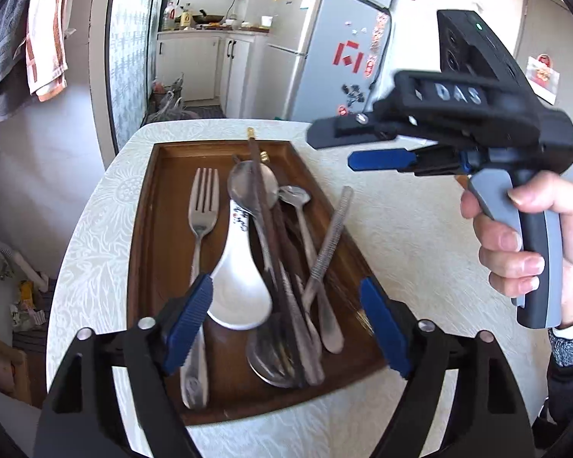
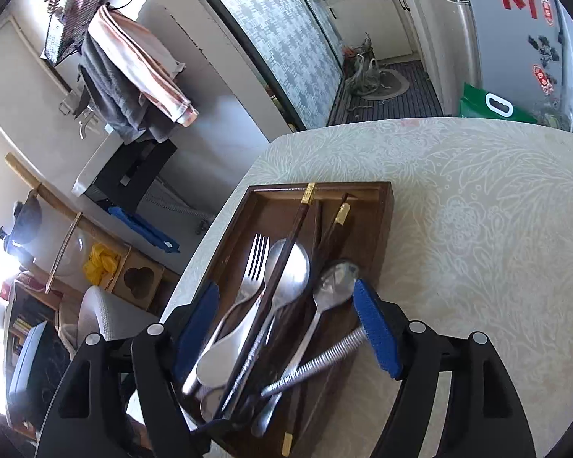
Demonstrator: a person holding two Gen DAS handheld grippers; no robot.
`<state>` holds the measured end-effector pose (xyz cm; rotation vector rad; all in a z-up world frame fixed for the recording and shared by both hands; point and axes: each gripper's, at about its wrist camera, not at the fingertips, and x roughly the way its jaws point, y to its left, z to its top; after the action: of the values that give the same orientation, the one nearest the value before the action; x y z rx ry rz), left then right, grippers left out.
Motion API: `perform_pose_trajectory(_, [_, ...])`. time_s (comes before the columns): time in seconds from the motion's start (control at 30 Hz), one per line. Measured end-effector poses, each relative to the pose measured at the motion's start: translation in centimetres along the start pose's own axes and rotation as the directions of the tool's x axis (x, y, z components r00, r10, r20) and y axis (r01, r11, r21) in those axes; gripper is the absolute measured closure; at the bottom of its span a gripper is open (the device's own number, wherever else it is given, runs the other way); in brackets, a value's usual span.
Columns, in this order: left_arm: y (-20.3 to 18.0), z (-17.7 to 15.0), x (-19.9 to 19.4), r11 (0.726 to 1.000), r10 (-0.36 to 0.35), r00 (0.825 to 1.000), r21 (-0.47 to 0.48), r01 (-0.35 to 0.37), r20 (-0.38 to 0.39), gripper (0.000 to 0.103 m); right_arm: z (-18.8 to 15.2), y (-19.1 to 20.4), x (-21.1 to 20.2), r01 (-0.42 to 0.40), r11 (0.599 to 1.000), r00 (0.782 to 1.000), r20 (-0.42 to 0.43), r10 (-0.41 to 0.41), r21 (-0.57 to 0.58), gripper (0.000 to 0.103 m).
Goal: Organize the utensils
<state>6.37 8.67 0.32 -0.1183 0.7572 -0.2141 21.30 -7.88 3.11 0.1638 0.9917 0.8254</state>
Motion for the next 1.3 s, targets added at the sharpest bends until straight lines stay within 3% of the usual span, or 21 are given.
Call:
perform_pose_trajectory(0.13, [-2.3,-1.9,-1.2,0.999,-0.011,0.999,0.051,0.01,0.033,0.014,-3.1,-0.4,-3.1,0.018,0.999,0.999,0.041,-0.016,-0.051,0.027])
perform_pose_trajectory(0.4, [-5.5,-3.6,-2.5,0.988,0.002,0.993,0.152,-0.021,0.122,0.007,-9.5,-1.0,-8.6,0.152,0.966,0.974,0.196,-0.111,-0.209,0.018])
perform_pose_trajectory(0.53, [-5.7,-4.4,-3.0,0.987,0.046,0.988,0.147,-0.068,0.15,0.007,-12.9,-1.5,-10.1,0.116,0.952,0.975,0.216,-0.054,-0.284,0.017])
perform_pose_trajectory(0.63, [-5.5,-5.0,-3.8,0.99,0.061,0.982,0.117,-0.083,0.176,0.006,-15.3,-1.2,-11.0,0.106,0.919,0.971,0.238,-0.014,-0.379,0.017])
perform_pose_trajectory(0.7, [-5.6,-5.2,-4.1,0.984,0.105,0.973,0.119,-0.131,0.203,0.006,-16.3,-1.0,-11.6,0.115,0.905,0.966,0.258,-0.006,-0.41,0.017])
perform_pose_trajectory(0.83, [-5.9,-5.3,-4.6,0.97,0.159,0.96,0.145,-0.196,0.229,0.004,-17.6,-1.2,-12.2,0.143,0.894,0.959,0.282,-0.019,-0.426,0.016])
perform_pose_trajectory(0.97, [-5.1,-5.2,-5.2,0.976,0.159,0.955,0.105,-0.19,0.25,0.003,-18.4,-2.0,-13.1,0.254,0.899,0.933,0.335,-0.131,-0.357,0.014])
perform_pose_trajectory(1.07, [-4.5,-5.0,-4.9,0.974,0.185,0.954,0.081,-0.21,0.237,0.003,-19.1,-2.8,-13.4,0.223,0.915,0.937,0.332,-0.107,-0.336,0.014])
perform_pose_trajectory(1.2, [-4.1,-5.0,-5.0,0.977,0.183,0.952,0.066,-0.205,0.244,0.003,-19.7,-2.5,-13.8,0.219,0.904,0.931,0.356,-0.081,-0.367,0.013])
perform_pose_trajectory(1.3, [-4.4,-5.0,-5.1,0.975,0.18,0.952,0.083,-0.206,0.249,0.003,-20.0,-2.1,-13.6,0.25,0.89,0.927,0.36,-0.106,-0.381,0.01])
